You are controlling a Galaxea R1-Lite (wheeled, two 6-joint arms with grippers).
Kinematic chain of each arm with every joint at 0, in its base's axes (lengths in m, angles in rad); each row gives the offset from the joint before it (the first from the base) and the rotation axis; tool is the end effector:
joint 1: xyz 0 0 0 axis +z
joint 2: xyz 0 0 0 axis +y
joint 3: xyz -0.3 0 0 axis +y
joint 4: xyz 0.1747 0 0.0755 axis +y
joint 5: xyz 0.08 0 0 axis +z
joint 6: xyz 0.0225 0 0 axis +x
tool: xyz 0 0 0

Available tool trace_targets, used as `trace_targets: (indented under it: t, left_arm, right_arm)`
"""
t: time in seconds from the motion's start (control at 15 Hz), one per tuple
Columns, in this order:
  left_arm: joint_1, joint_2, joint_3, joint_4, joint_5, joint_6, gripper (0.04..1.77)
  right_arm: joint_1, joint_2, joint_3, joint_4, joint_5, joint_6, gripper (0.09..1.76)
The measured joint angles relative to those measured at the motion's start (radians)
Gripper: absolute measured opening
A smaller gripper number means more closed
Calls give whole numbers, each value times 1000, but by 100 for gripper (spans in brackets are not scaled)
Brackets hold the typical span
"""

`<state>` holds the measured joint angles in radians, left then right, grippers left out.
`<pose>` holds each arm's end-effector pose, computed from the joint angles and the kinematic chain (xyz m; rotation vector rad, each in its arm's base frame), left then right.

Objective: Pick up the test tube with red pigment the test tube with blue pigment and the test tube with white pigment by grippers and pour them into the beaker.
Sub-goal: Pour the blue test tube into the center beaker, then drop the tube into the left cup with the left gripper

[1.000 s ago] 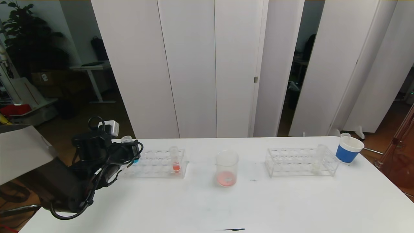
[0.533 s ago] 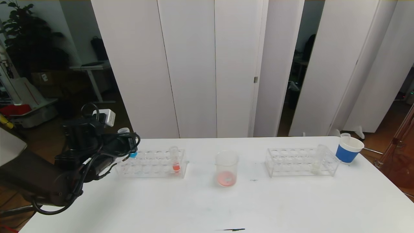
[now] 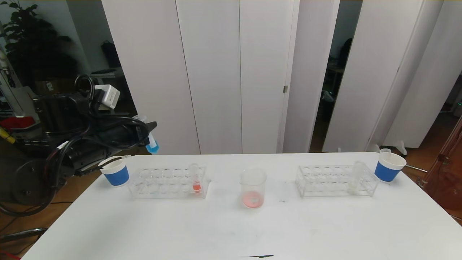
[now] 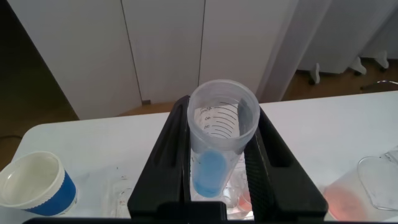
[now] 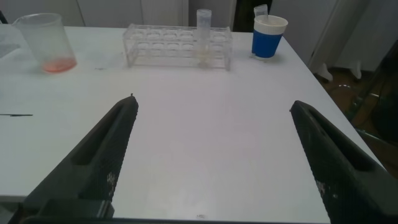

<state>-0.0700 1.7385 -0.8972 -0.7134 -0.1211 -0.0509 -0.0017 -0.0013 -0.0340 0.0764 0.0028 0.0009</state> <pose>0.3233 -0.0254 0.2028 -0.0539 0.1329 -0.1875 -0.0257 0.0001 0.0770 0.0010 0.0411 0.0011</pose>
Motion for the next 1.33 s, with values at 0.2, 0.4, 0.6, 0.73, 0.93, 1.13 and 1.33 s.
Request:
trace_targets:
  t: [0.2,0.4,0.6,0.73,0.93,1.13,1.33]
  left_arm:
    - [-39,-11,-31,-4,-18,119,58]
    - [-88,-2,-39,-5,-49,207,58]
    - [-152,9,-76,-5,-133,216,58]
    - [-199,18,-100,-7,-186,252,58]
    - [-264,54,-114,-28,-195,388,58]
    - [-297,139,-126,-191,-208,532,58]
    - [-312,221,-157,-251,-288,661,58]
  right_arm:
    - [0,0,0,0,0,0,175]
    - [0,0,0,0,0,0,175]
    - [0,0,0,0,0,0,175]
    - [0,0,0,0,0,0,175]
    - [0,0,0,0,0,0,175]
    - [0,0,0,0,0,0,175]
    - [0,0,0,0,0,0,175]
